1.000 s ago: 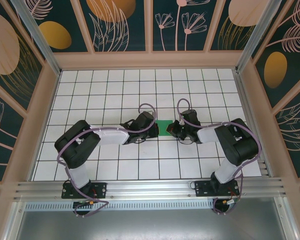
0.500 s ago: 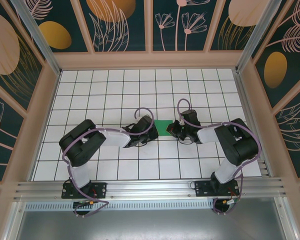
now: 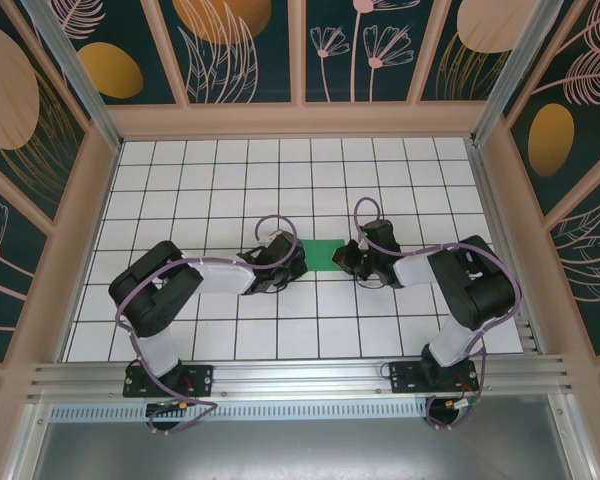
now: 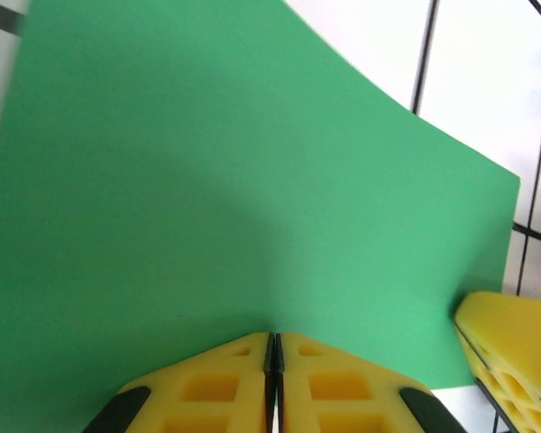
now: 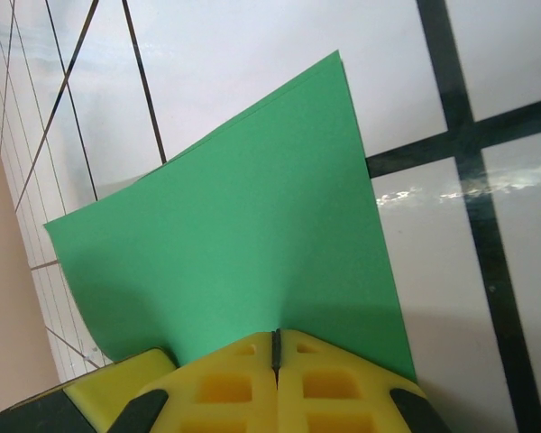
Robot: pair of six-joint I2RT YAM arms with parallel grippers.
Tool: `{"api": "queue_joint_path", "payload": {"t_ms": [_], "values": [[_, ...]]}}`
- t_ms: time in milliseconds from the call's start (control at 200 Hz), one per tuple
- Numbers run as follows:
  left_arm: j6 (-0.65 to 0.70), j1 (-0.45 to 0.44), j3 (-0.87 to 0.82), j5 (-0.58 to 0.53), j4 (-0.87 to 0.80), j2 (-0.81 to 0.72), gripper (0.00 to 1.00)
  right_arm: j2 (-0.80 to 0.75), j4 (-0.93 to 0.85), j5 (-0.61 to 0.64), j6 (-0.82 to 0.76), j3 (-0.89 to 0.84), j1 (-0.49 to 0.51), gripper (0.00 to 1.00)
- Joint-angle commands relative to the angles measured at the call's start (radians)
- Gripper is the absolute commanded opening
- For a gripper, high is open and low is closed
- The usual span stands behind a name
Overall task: Fold a paper plane with a square sheet of paper (pick it up from the middle)
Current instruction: First fold in half a square sheet of paper at the center of the table.
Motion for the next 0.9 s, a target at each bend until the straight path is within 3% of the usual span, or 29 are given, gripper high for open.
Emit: {"api": "queue_joint_path", "payload": {"t_ms": [0,540,736,896], "values": [[-0.021,0.045,-0.051,-0.104,-0.161,-0.019,0.14,0.072,-0.200,0.152,-0.013,-0.065,-0.015,0.00],[-0.060,0.093,-0.207,-0.142,-0.121,-0.111,0.14,0.040,-0.210,0.160,-0.028,-0.063,-0.023,0.00],[0.108,0.109,-0.095,-0.159,-0.200,-0.158,0.21,-0.033,-0.328,0.197,-0.152,0.031,-0.021,0.00],[0.246,0.139,0.016,-0.159,-0.266,-0.189,0.33,-0.098,-0.445,0.203,-0.266,0.170,0.007,0.00]]}}
